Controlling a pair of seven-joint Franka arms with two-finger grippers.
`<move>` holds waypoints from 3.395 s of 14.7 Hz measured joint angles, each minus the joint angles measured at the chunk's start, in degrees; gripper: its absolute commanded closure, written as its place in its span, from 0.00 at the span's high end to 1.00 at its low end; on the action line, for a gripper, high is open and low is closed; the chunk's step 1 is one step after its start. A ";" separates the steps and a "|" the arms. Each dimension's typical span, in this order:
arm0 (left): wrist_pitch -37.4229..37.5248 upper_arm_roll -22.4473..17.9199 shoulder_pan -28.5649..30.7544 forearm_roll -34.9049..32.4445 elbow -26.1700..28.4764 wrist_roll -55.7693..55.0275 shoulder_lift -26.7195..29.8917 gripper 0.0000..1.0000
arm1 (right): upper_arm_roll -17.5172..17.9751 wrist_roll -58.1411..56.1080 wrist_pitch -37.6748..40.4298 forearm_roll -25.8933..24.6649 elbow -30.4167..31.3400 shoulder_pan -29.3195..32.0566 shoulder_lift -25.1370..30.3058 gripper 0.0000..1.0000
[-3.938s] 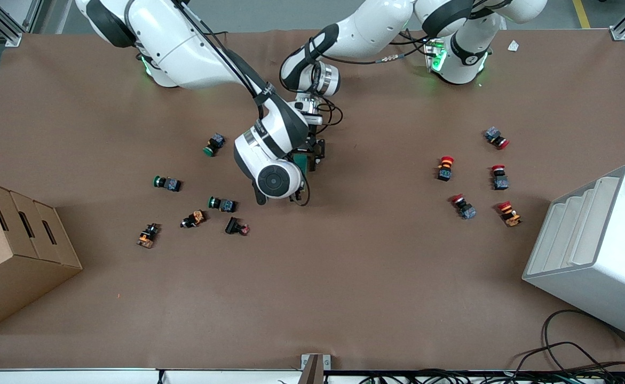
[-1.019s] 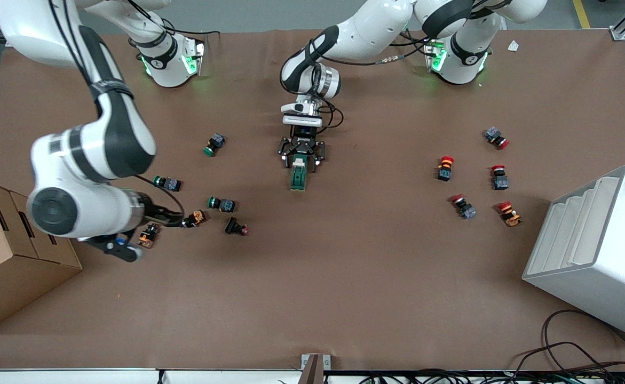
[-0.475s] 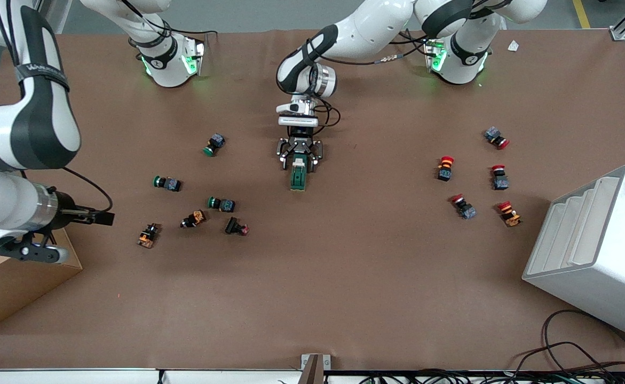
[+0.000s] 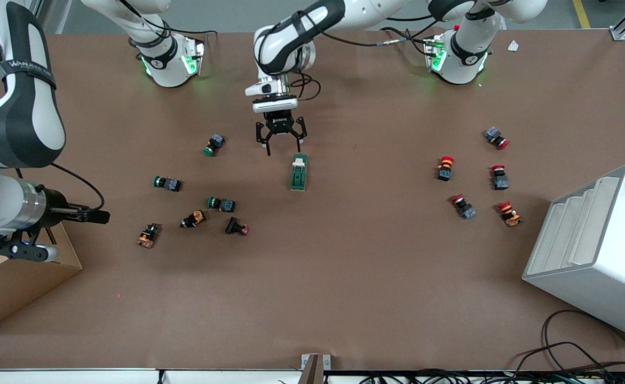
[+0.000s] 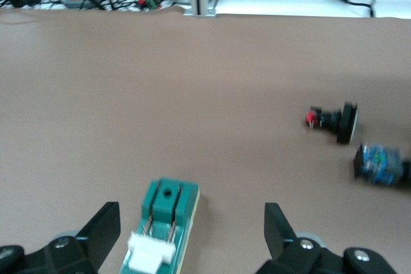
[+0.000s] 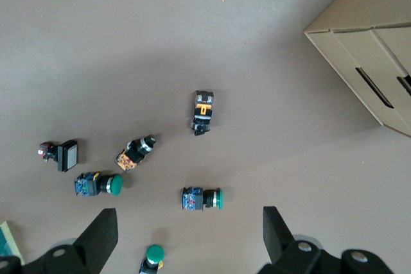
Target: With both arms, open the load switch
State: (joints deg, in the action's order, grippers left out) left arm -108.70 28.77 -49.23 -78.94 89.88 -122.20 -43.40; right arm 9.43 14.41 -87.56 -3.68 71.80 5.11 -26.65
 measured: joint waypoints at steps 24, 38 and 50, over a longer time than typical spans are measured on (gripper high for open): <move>13.28 -17.45 44.98 71.85 -7.61 108.85 39.83 1.00 | -5.79 -7.29 7.36 2.54 1.92 -3.89 11.37 1.00; 19.91 -22.86 46.40 78.50 0.51 117.83 47.95 1.00 | -7.96 -9.40 8.10 2.72 15.10 -4.95 26.57 1.00; 20.67 -22.86 46.33 78.51 0.61 117.90 47.86 1.00 | -9.47 -9.52 6.38 3.38 18.61 -5.15 30.72 1.00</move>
